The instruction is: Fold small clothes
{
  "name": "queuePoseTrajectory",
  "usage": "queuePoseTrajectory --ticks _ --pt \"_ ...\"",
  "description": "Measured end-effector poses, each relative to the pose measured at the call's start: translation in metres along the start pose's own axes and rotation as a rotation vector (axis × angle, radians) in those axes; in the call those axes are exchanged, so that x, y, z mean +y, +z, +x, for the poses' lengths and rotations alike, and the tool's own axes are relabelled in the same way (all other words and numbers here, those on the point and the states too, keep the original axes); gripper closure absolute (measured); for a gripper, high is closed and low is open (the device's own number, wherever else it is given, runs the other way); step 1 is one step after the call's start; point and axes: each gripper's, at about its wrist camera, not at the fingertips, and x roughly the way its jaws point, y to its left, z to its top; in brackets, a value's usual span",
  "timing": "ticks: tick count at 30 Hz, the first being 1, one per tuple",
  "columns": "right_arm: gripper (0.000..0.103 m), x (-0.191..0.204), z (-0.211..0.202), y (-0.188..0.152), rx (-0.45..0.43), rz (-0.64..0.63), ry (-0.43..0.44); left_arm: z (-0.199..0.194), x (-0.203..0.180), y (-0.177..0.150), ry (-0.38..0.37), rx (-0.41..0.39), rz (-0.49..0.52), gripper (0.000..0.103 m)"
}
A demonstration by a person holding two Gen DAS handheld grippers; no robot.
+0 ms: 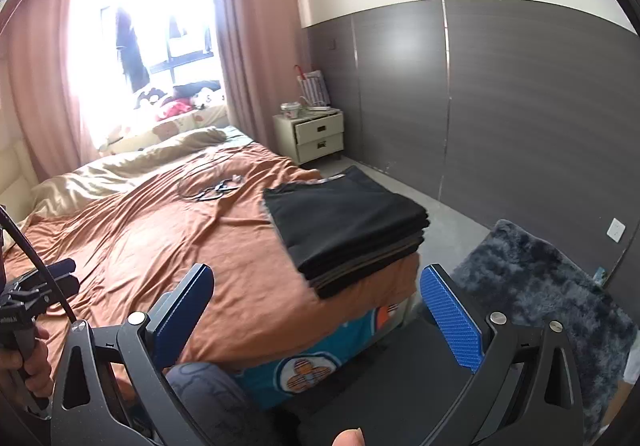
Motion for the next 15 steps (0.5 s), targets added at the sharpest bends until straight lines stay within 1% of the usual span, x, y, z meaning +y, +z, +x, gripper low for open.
queuePoseTrajectory --ticks 2,5,10,15 --pt "0.000 0.003 -0.005 -0.004 -0.003 0.002 0.019 -0.012 0.001 -0.005 0.007 -0.001 0.014 0.000" --pt "0.000 0.007 -0.013 -0.011 -0.014 0.011 0.053 -0.035 0.003 -0.016 0.046 -0.026 0.036 0.000" --pt "0.000 0.016 -0.025 -0.031 -0.026 -0.006 0.075 -0.069 0.008 -0.038 0.077 -0.062 0.039 0.000" --pt "0.000 0.024 -0.033 -0.051 -0.028 -0.010 0.107 -0.099 0.010 -0.060 0.123 -0.107 0.046 0.000"
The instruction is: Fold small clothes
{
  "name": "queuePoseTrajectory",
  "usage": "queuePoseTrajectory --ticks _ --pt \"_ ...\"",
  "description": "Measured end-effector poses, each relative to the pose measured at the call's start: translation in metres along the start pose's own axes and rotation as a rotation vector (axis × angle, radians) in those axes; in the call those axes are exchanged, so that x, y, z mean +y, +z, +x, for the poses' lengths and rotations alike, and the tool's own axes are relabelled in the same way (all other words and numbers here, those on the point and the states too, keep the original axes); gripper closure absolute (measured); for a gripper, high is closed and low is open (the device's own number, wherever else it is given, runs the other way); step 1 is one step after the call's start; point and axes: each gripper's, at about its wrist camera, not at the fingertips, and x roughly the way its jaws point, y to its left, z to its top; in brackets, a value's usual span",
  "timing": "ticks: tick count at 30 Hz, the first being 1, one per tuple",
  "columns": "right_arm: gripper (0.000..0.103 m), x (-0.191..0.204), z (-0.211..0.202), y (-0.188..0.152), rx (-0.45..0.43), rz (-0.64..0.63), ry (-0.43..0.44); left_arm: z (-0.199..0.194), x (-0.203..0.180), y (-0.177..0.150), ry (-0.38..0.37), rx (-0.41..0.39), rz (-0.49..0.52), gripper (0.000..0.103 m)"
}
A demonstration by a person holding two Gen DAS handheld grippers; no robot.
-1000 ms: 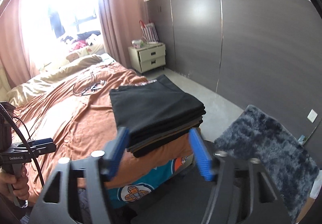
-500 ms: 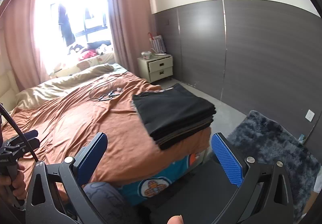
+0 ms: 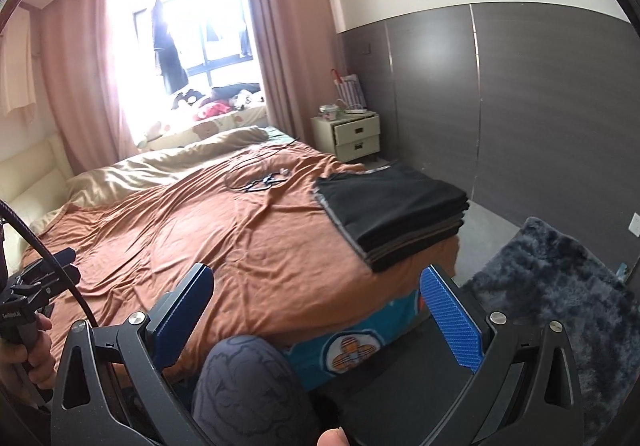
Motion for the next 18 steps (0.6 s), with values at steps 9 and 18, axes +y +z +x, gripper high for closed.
queuePoseTrajectory --ticks 9,18 --pt "0.000 0.022 -0.016 -0.027 -0.024 -0.034 0.005 -0.044 0.006 -0.037 0.088 -0.063 -0.008 0.000" --pt "0.000 0.031 -0.012 -0.058 -0.025 -0.032 0.060 -0.075 0.017 -0.073 0.190 -0.104 -0.052 0.000"
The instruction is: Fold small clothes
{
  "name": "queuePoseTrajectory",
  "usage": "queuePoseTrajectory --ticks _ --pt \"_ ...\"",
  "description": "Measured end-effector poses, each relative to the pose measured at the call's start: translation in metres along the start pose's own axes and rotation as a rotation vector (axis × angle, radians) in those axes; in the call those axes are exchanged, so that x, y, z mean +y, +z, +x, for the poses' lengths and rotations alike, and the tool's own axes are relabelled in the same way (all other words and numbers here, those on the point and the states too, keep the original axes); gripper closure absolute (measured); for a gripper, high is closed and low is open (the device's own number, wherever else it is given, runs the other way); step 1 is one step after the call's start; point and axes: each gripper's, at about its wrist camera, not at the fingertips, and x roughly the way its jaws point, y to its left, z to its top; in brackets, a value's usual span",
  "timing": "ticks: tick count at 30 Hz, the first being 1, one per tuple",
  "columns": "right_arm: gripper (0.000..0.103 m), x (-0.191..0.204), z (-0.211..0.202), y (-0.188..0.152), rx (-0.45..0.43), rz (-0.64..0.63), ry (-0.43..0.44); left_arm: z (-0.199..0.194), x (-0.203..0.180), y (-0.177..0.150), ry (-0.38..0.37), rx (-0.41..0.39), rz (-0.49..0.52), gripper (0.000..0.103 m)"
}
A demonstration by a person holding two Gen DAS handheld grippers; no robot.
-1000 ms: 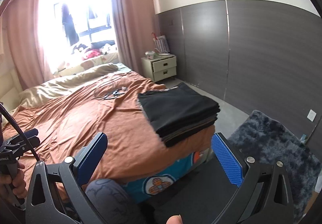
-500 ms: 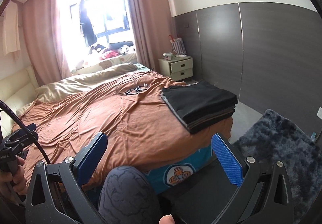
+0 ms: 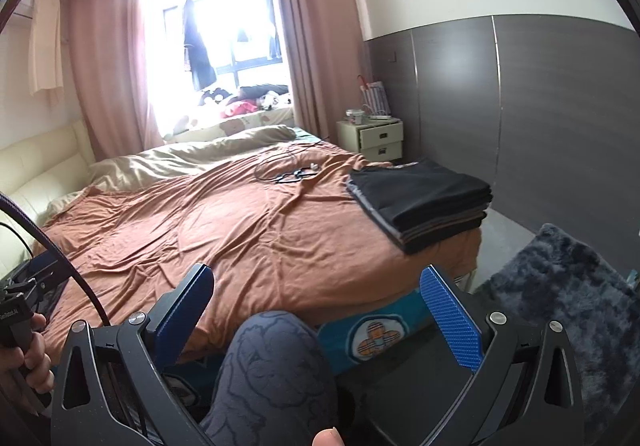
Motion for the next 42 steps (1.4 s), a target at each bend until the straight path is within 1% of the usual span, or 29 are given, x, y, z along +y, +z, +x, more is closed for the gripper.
queuePoseTrajectory --ticks 4,8,14,18,31,42 --pt "0.000 0.005 0.006 -0.014 0.033 0.006 0.039 -0.008 0.010 -0.013 0.039 0.004 -0.021 0.000" --pt "0.000 0.005 0.012 -0.018 0.037 0.023 0.049 -0.015 0.020 -0.020 0.081 -0.002 -0.031 0.000" --pt "0.000 0.005 0.014 -0.018 0.035 0.013 0.041 -0.021 0.023 -0.022 0.112 -0.010 -0.030 0.000" --pt "0.000 0.010 0.011 -0.021 0.025 0.012 0.035 -0.021 0.026 -0.020 0.108 -0.019 -0.048 0.000" --pt "0.000 0.026 0.012 -0.027 0.014 -0.004 0.026 -0.022 0.034 -0.023 0.139 -0.017 -0.057 0.000" --pt "0.000 0.024 0.014 -0.024 0.017 -0.011 0.028 -0.024 0.035 -0.021 0.141 -0.022 -0.056 0.000"
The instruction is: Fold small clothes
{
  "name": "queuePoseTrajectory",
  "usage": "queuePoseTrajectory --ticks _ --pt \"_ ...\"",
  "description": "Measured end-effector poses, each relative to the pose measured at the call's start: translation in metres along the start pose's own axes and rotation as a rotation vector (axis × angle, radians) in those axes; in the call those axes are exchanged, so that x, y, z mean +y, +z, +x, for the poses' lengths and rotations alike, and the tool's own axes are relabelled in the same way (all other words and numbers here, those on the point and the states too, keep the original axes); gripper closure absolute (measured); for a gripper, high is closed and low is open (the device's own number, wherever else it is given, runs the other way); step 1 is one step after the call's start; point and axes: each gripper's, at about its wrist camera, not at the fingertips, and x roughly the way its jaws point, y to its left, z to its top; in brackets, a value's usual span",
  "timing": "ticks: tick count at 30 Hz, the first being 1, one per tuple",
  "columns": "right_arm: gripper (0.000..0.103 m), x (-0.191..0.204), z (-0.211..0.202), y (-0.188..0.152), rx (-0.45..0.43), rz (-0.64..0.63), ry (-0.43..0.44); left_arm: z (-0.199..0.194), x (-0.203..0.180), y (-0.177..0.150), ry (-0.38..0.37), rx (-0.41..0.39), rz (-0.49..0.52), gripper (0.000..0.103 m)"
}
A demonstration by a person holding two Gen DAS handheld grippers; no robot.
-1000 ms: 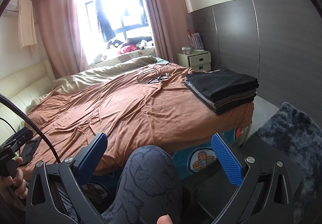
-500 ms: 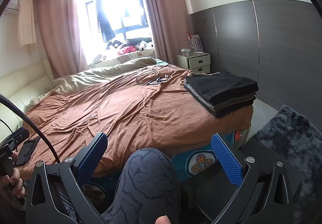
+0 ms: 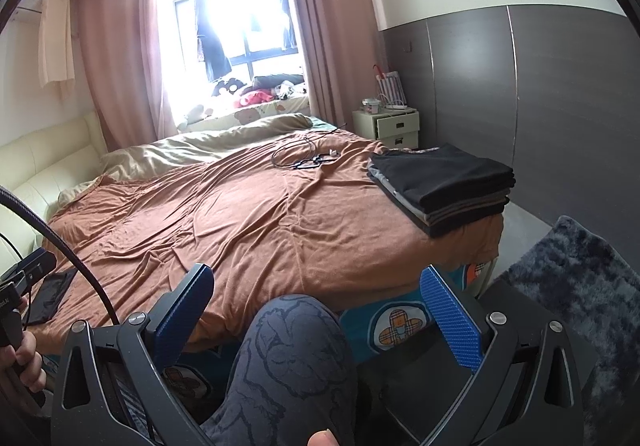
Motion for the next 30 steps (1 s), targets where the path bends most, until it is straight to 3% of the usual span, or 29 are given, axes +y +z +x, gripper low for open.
queuePoseTrajectory --ticks 30 --pt "0.000 0.007 -0.003 -0.002 -0.003 -0.011 -0.005 -0.014 0.000 -0.001 -0.002 -0.030 -0.011 0.000"
